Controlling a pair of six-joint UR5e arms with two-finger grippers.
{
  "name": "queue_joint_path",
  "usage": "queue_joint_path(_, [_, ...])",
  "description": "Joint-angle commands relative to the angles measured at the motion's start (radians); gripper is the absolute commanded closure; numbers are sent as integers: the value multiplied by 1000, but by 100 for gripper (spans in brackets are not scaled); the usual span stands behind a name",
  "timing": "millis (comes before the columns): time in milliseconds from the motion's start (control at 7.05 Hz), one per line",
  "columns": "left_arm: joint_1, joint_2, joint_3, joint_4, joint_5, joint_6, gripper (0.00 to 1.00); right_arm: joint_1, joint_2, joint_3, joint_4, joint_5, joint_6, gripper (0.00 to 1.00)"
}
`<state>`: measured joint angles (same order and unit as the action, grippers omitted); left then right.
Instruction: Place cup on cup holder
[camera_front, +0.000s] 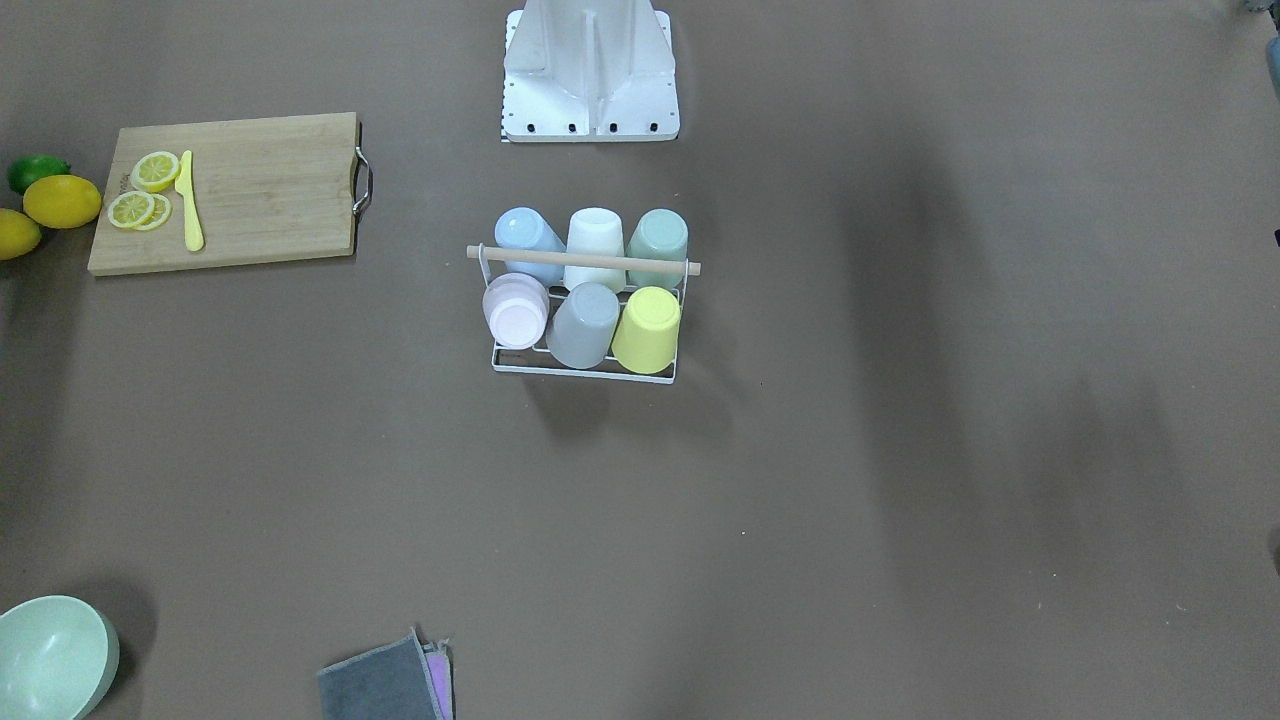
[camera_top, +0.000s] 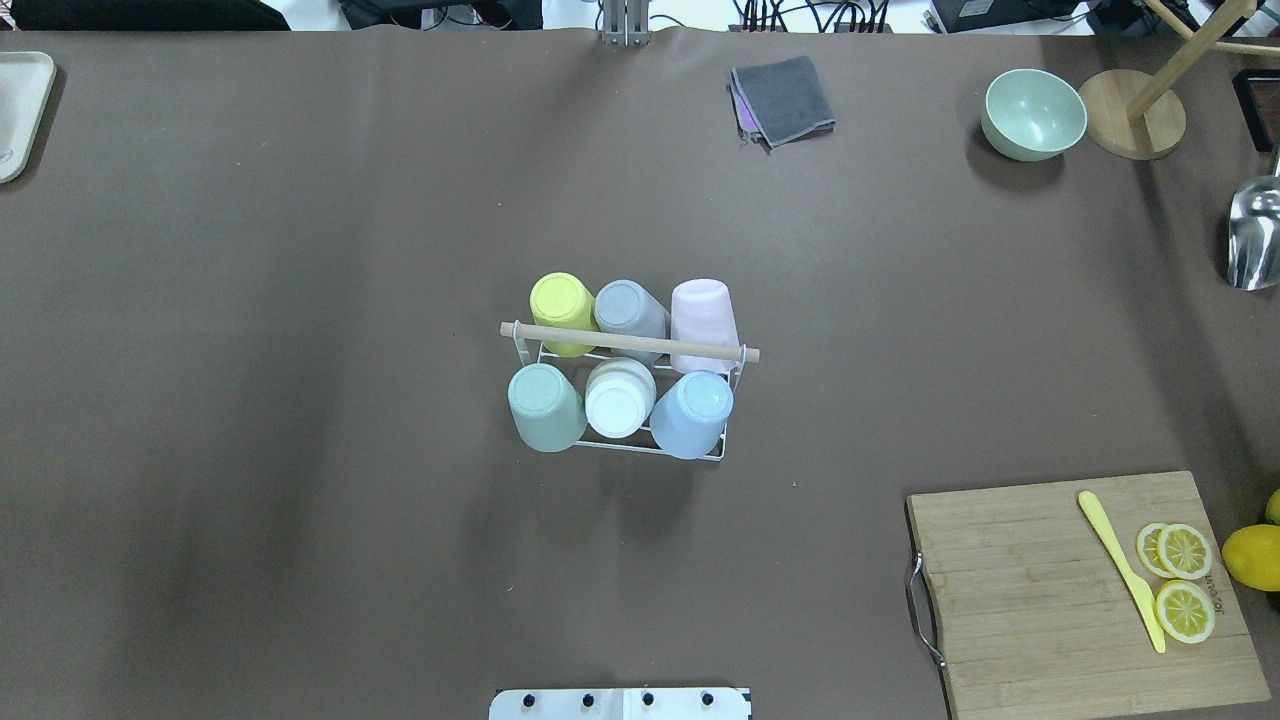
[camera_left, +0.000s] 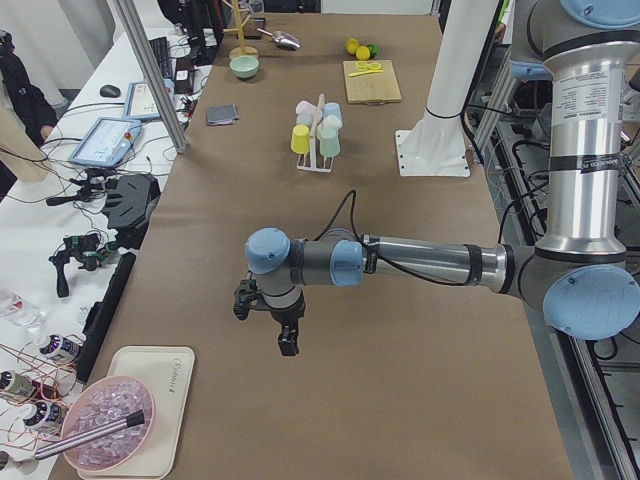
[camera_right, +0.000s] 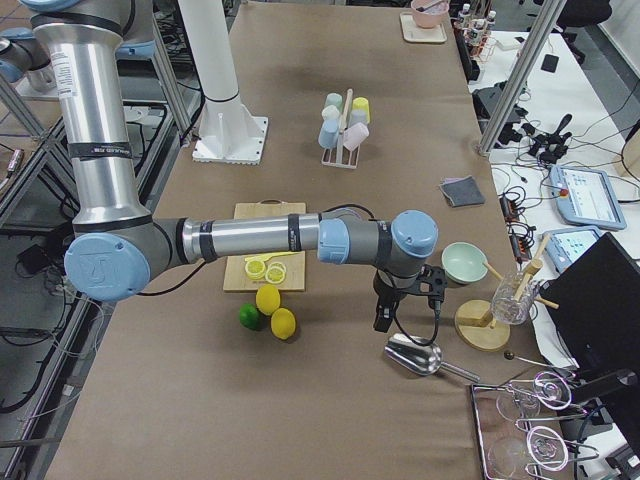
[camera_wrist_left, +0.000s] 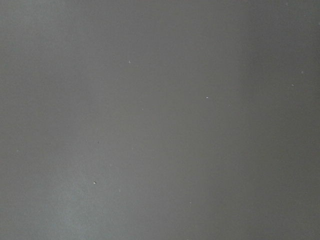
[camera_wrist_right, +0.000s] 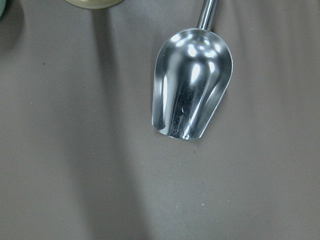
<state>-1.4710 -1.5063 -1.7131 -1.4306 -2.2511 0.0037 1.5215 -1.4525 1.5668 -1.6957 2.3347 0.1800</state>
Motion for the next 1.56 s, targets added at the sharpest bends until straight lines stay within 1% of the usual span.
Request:
queue_joint_path(0, [4, -2, 24, 0, 79, 19, 3, 3, -14, -2, 1, 0, -1, 1])
queue_joint_path(142, [4, -3, 49, -54, 58, 16, 3, 2, -15, -7, 1, 2, -1, 1])
queue_joint_path(284, [4, -3, 106, -132, -35, 15, 3, 2, -14, -11, 1, 2, -1, 1])
queue_joint_path(426, [4, -5, 147, -177, -59, 13, 3, 2, -14, -11, 1, 2, -1, 1])
queue_joint_path(568, [4, -5, 162, -201, -59, 13, 3, 2, -15, -11, 1, 2, 1, 1])
queue_joint_path(1419, [4, -9, 155, -202, -61, 9, 3, 3, -15, -8, 1, 2, -2, 1])
